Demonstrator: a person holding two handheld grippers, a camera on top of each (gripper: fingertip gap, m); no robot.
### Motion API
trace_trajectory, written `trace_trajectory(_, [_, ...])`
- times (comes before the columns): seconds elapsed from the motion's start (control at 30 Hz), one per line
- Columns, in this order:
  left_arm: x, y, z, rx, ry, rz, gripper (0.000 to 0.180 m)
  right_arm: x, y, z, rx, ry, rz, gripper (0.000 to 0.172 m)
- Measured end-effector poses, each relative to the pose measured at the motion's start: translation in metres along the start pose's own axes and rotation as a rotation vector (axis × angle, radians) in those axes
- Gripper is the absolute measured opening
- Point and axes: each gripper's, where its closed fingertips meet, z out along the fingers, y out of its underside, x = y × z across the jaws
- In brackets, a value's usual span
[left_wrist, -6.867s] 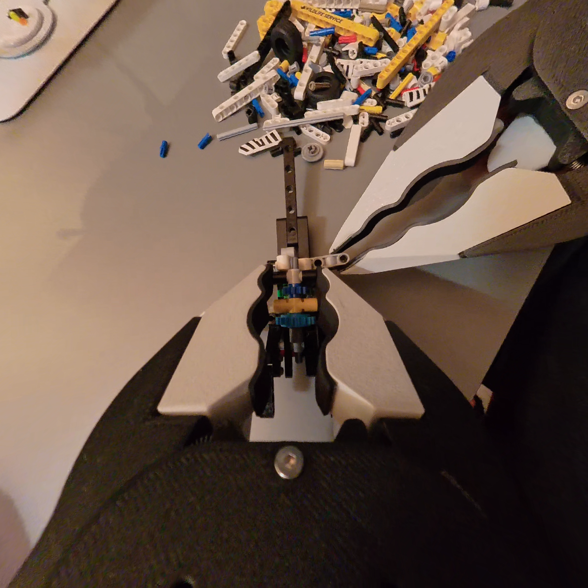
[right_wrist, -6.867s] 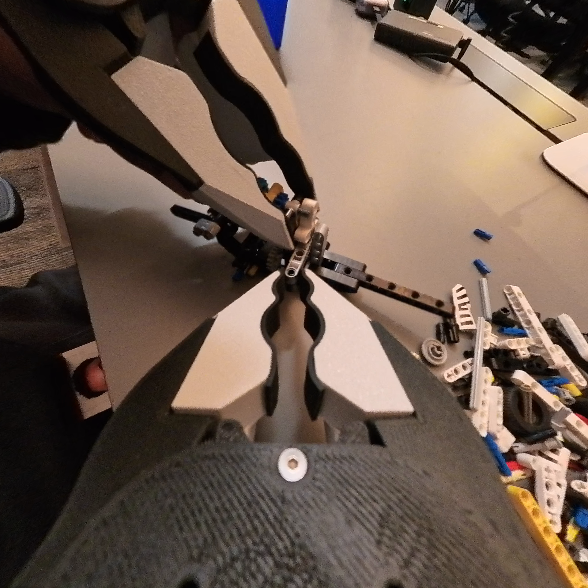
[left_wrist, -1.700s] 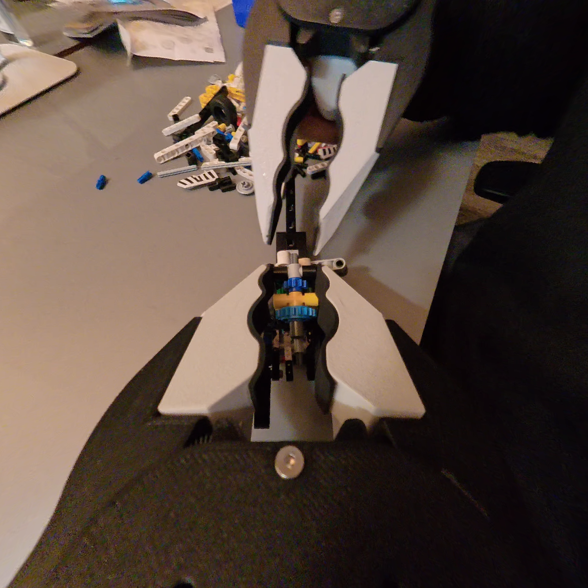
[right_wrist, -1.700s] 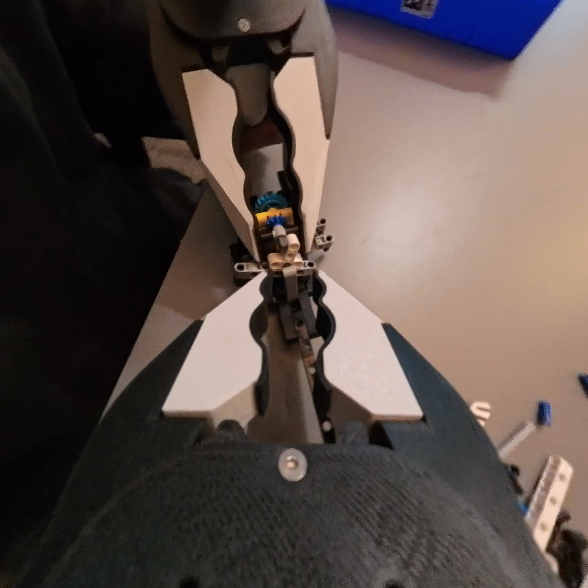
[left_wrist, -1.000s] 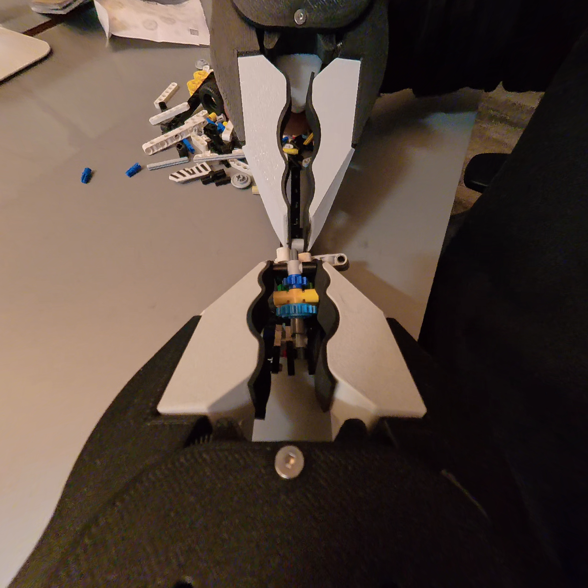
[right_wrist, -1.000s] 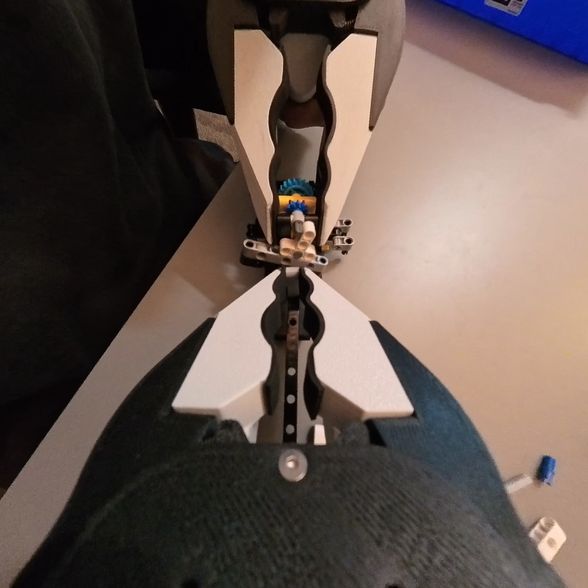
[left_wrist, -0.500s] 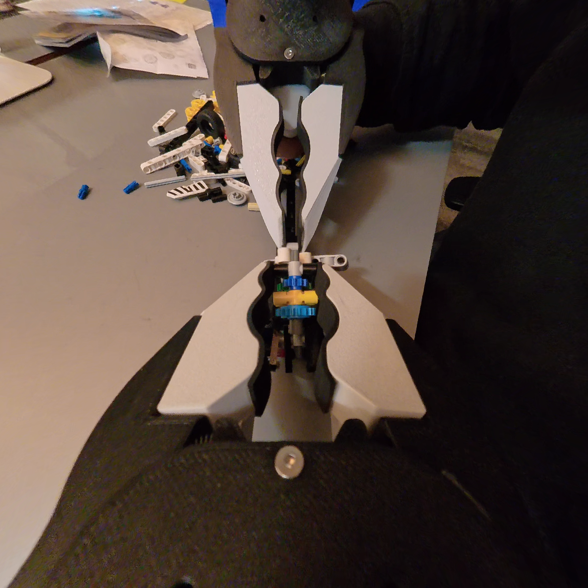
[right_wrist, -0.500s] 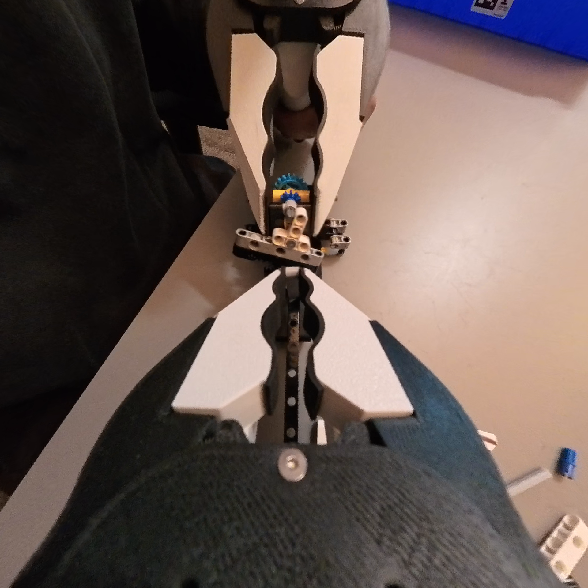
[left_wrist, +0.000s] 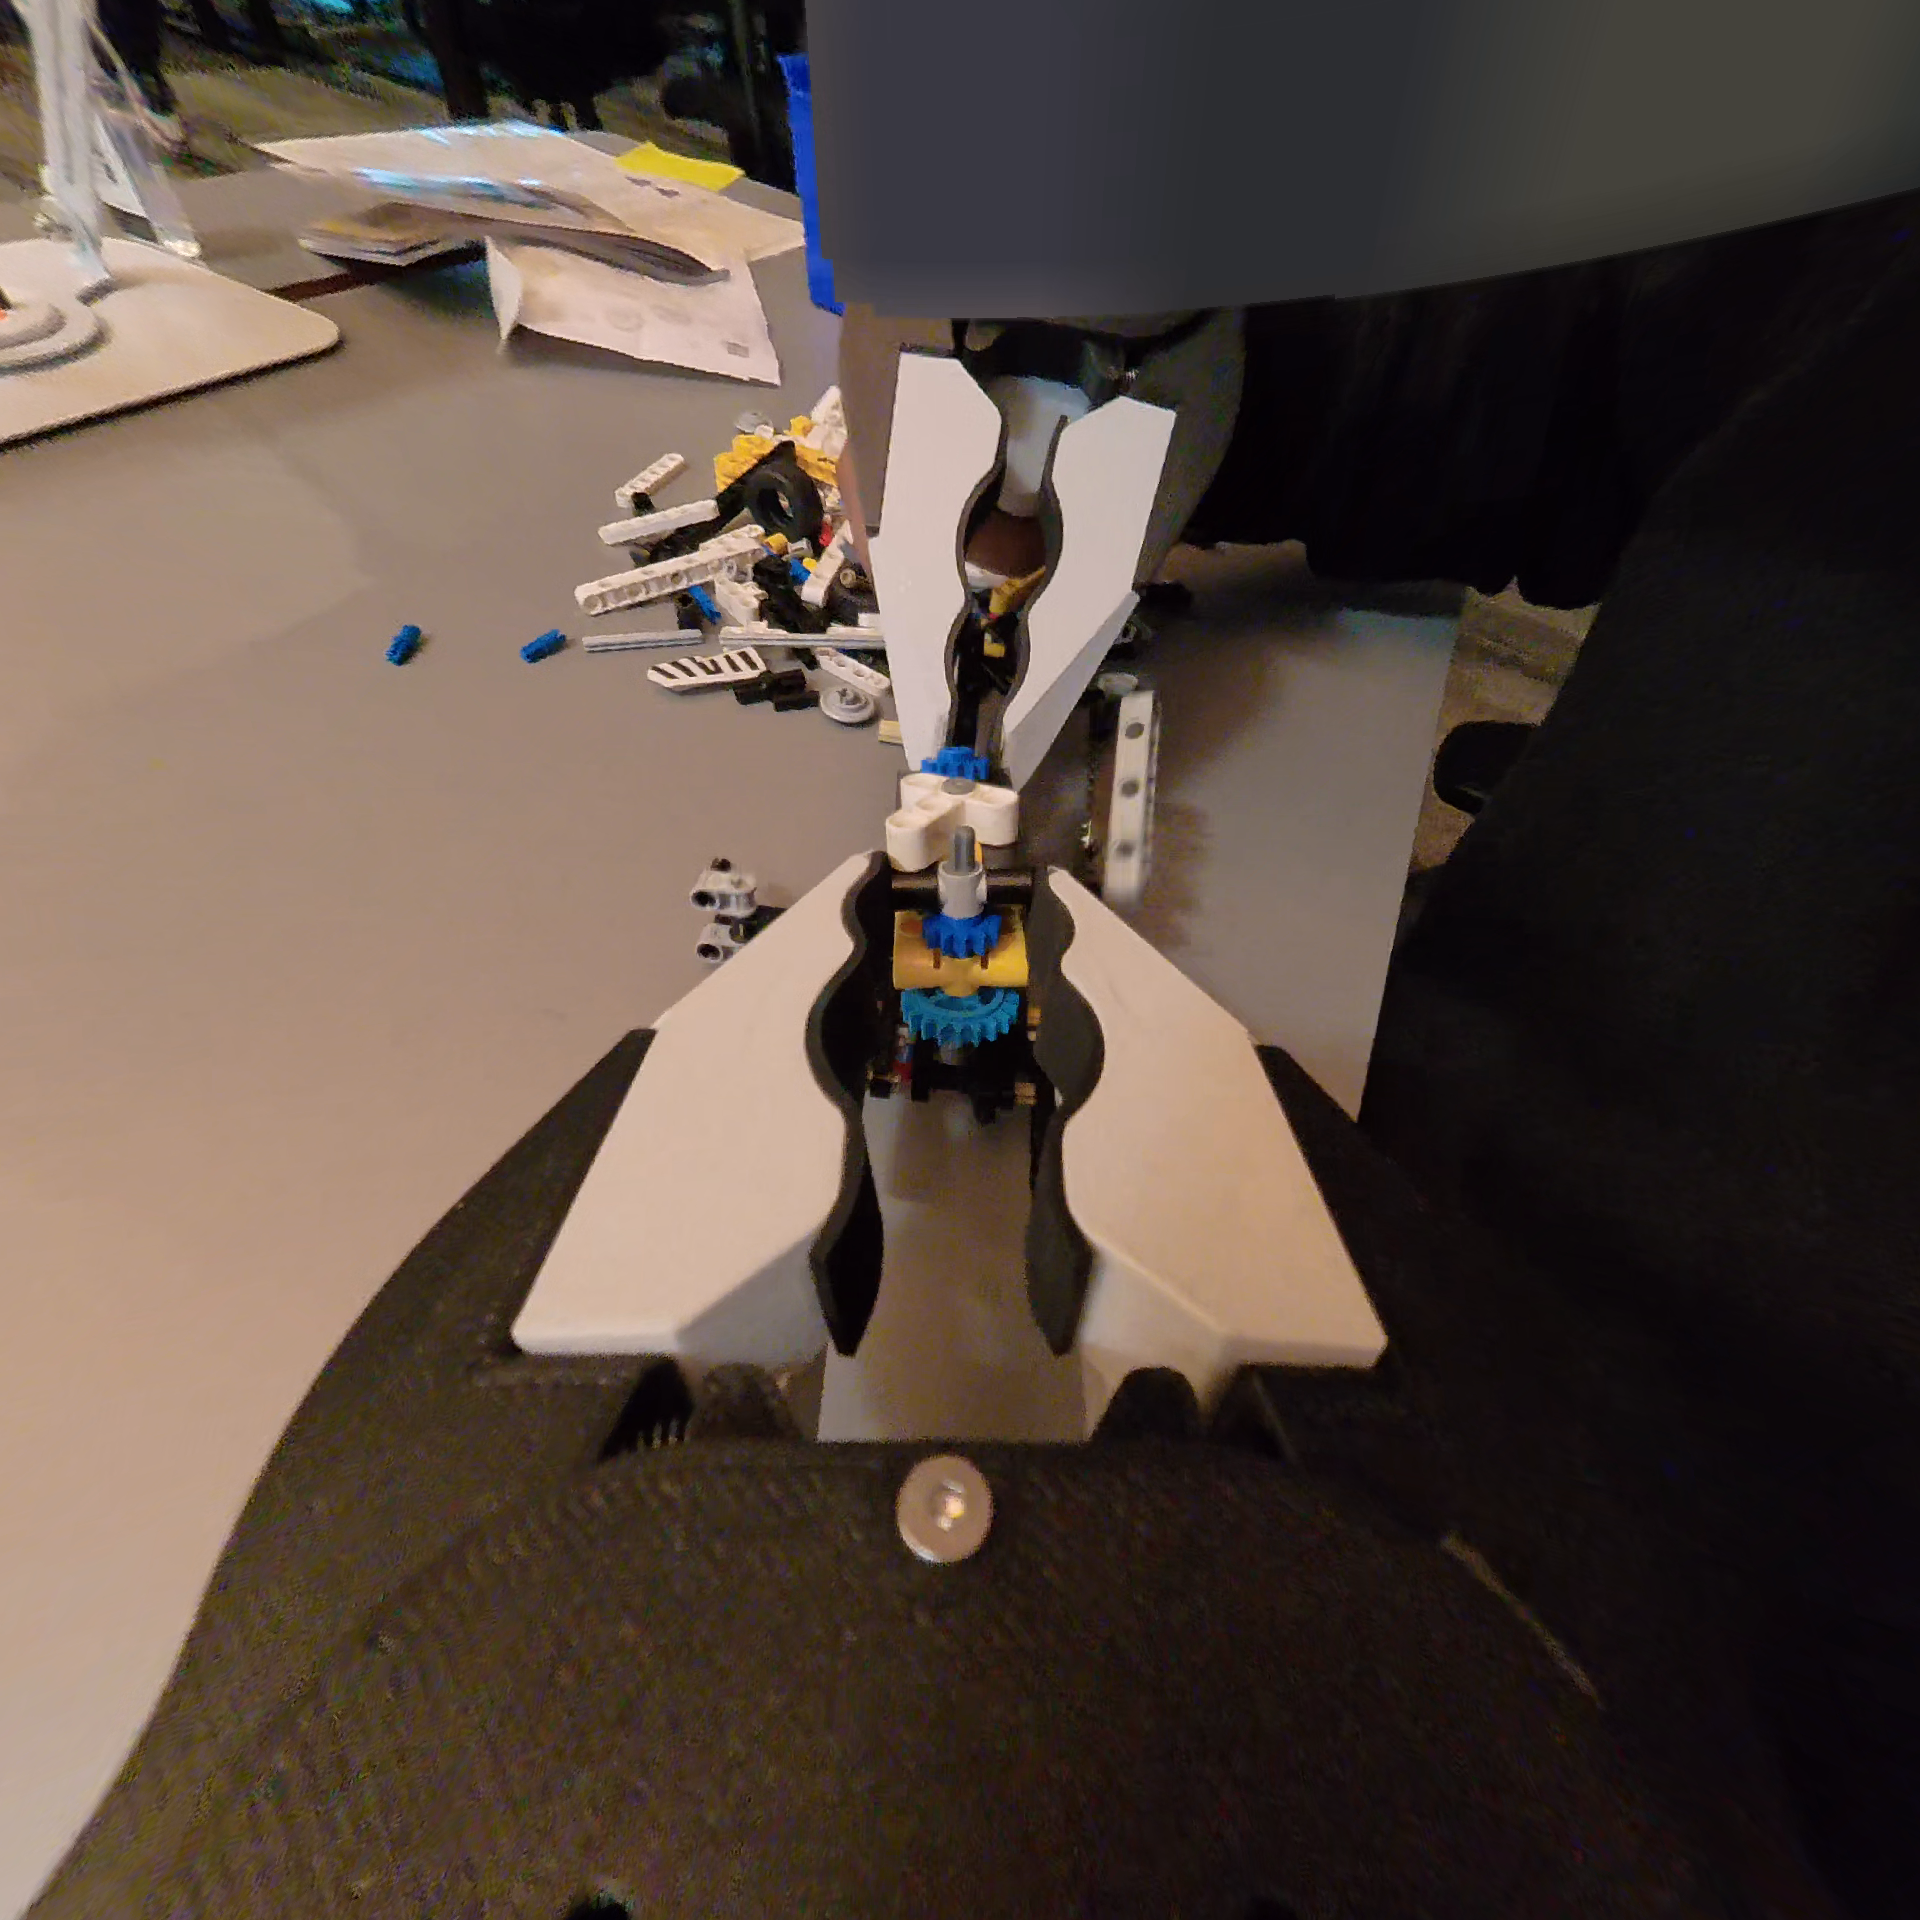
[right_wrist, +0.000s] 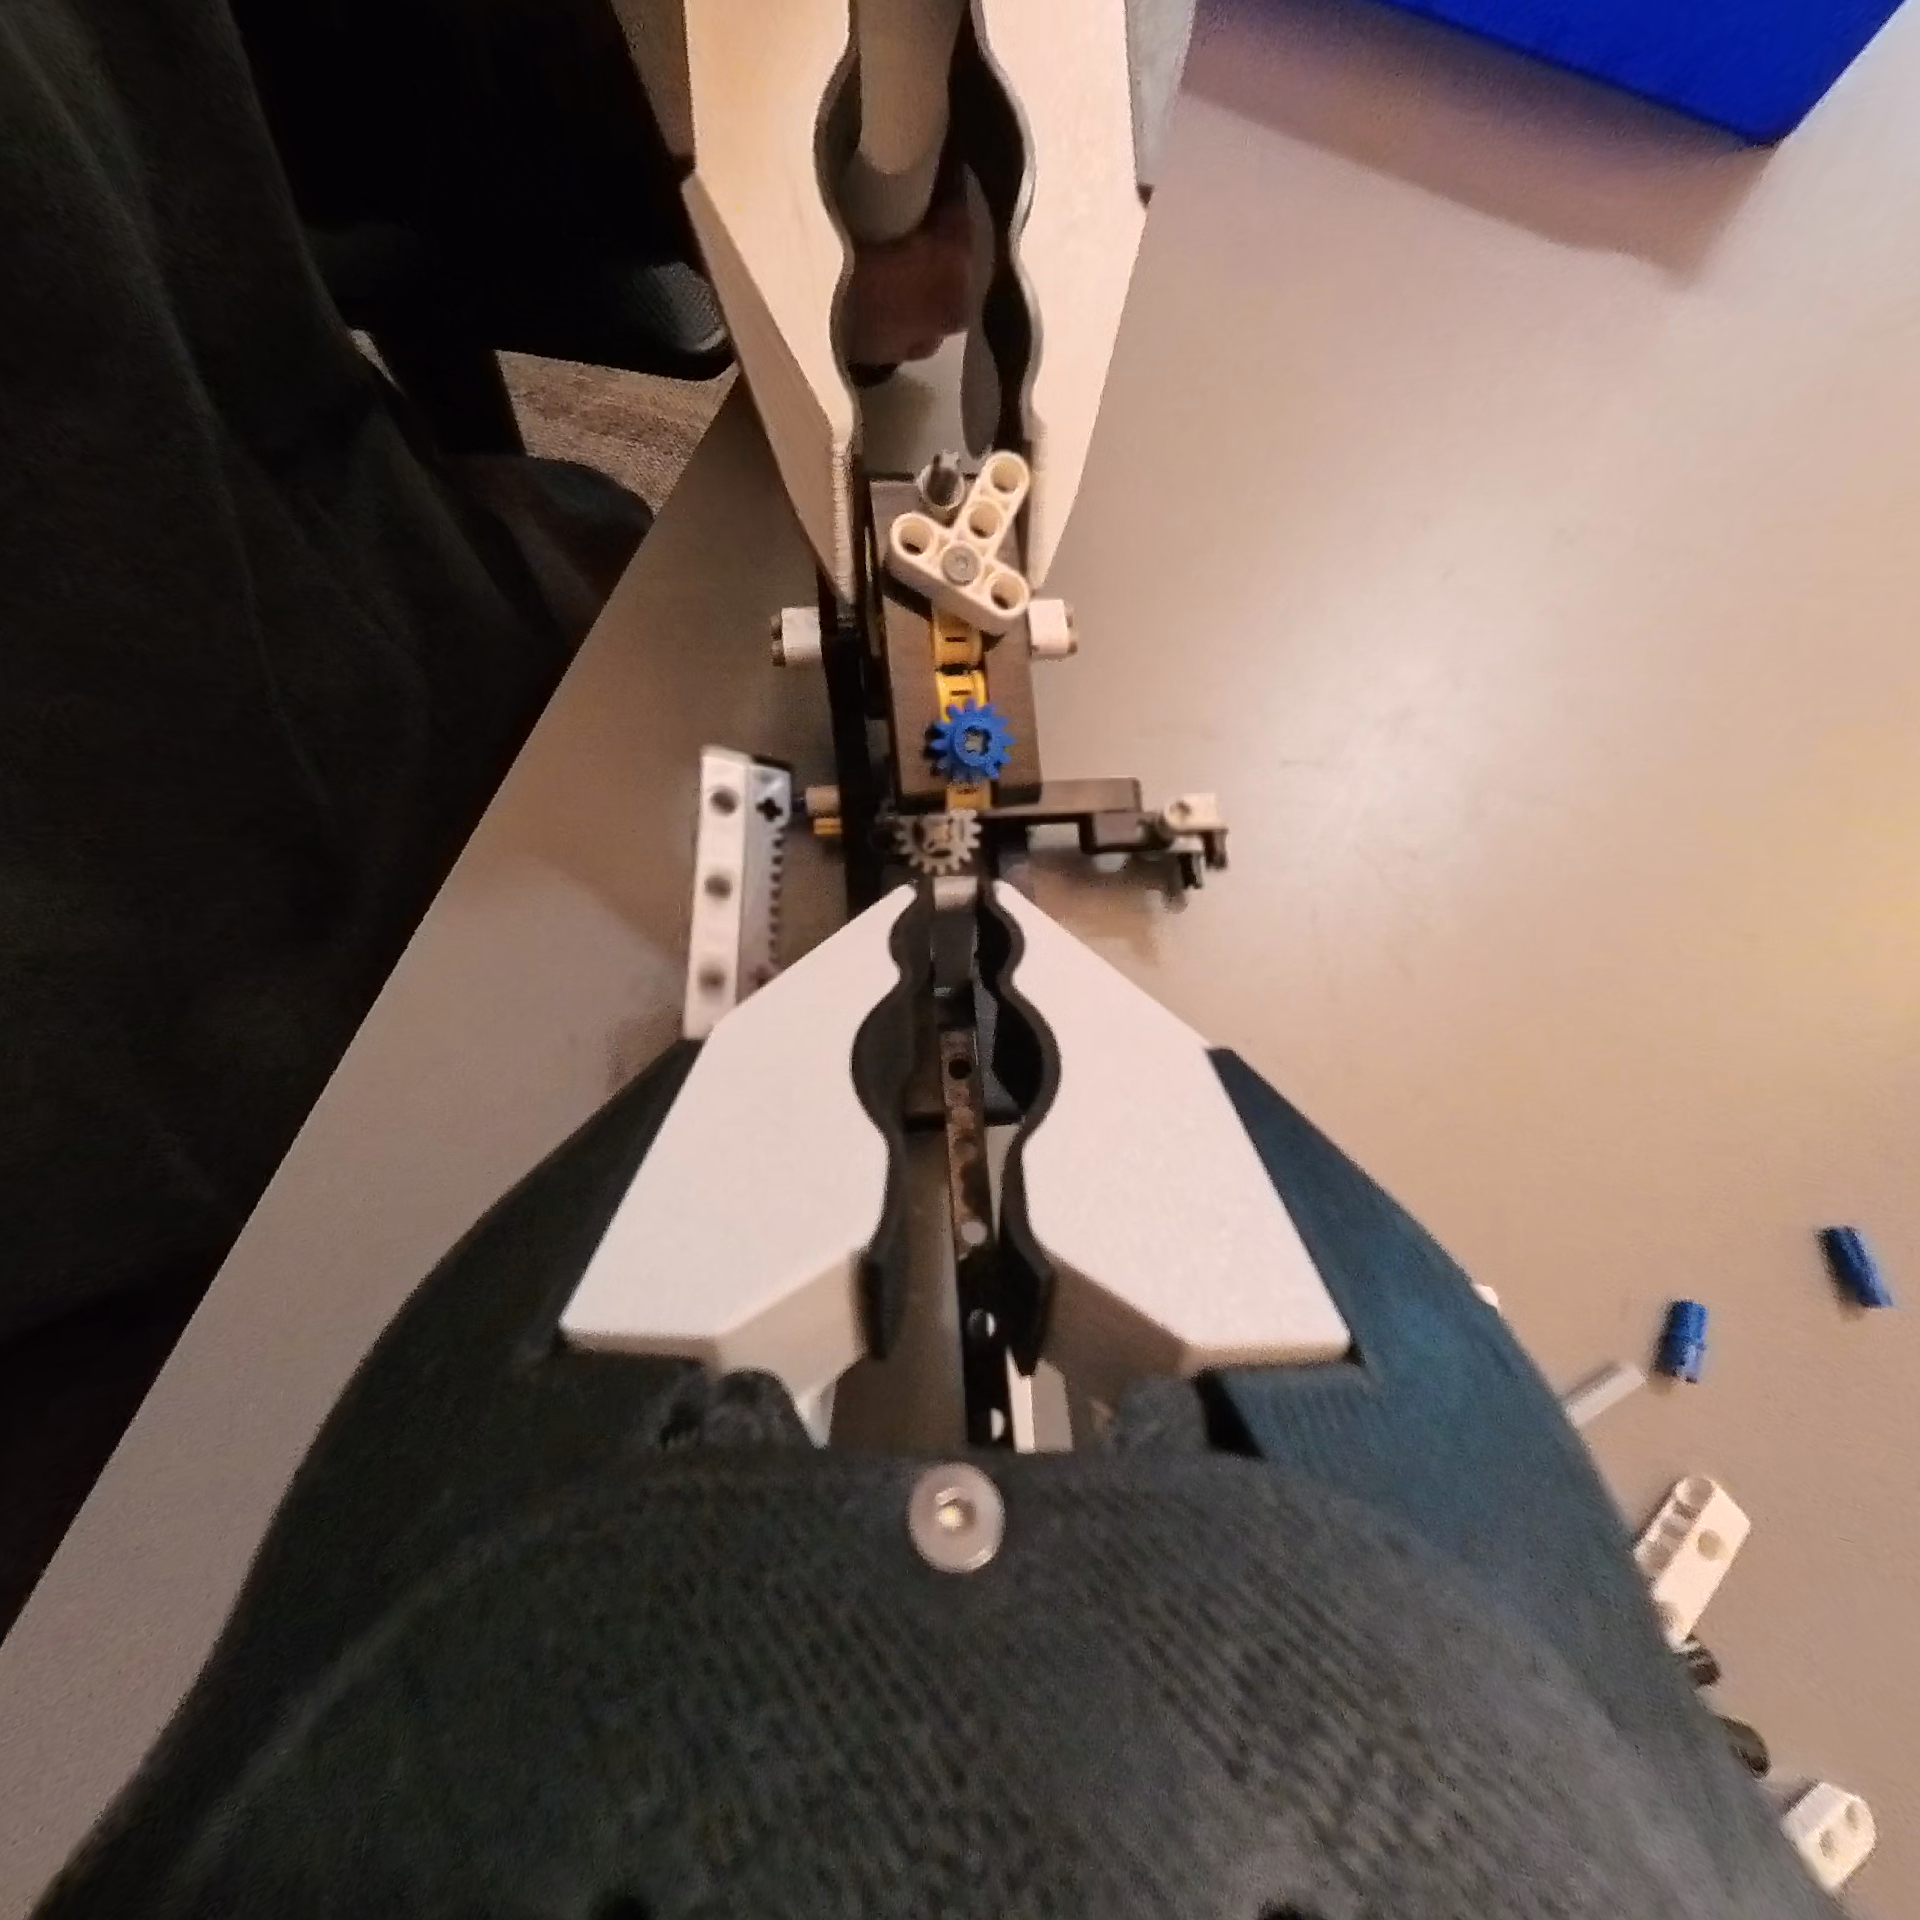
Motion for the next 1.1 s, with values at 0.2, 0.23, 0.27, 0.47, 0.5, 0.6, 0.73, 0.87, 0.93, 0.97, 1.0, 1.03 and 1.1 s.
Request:
trace_trajectory(0.2, [-0.008,-0.009,-0.005,0.076,-0.024,-0.079,0.025,0.018,0.015,0.002,-0.074,0.16,-0.006,0.013])
trace_trajectory(0.23, [-0.01,-0.012,-0.006,0.091,-0.033,-0.092,0.025,0.019,0.017,0.002,-0.081,0.181,-0.006,0.016])
trace_trajectory(0.27, [-0.014,-0.013,-0.006,0.103,-0.044,-0.109,0.025,0.021,0.019,0.0,-0.079,0.207,-0.001,0.02])
trace_trajectory(0.47, [-0.025,-0.013,-0.004,0.118,-0.107,-0.141,0.025,0.02,0.022,-0.044,0.0,0.421,0.197,0.028])
trace_trajectory(0.5, [-0.026,-0.013,-0.004,0.117,-0.121,-0.138,0.025,0.013,0.024,-0.051,0.022,0.438,0.254,0.028])
trace_trajectory(0.6, [-0.037,-0.014,-0.006,0.121,-0.185,-0.143,0.025,-0.021,0.029,-0.049,0.072,0.438,0.427,0.031])
trace_trajectory(0.73, [-0.051,-0.016,-0.009,0.109,-0.263,-0.128,0.025,-0.055,0.049,-0.03,-0.006,0.501,0.535,0.039])
trace_trajectory(0.87, [-0.054,-0.016,-0.006,0.077,-0.297,-0.102,0.025,-0.065,0.04,-0.016,0.073,0.523,0.607,0.039])
trace_trajectory(0.93, [-0.054,-0.015,-0.007,0.062,-0.309,-0.1,0.026,-0.065,0.041,-0.01,0.073,0.533,0.627,0.038])
trace_trajectory(0.97, [-0.054,-0.016,-0.008,0.064,-0.313,-0.104,0.025,-0.065,0.044,-0.008,0.049,0.55,0.622,0.038])
trace_trajectory(1.0, [-0.054,-0.016,-0.01,0.069,-0.314,-0.111,0.025,-0.065,0.049,-0.007,0.015,0.575,0.609,0.036])
trace_trajectory(1.03, [-0.054,-0.016,-0.011,0.08,-0.312,-0.124,0.025,-0.063,0.052,-0.006,-0.014,0.608,0.586,0.031])
trace_trajectory(1.1, [-0.056,-0.017,-0.014,0.114,-0.292,-0.184,0.025,-0.061,0.053,-0.006,-0.039,0.65,0.538,0.023])
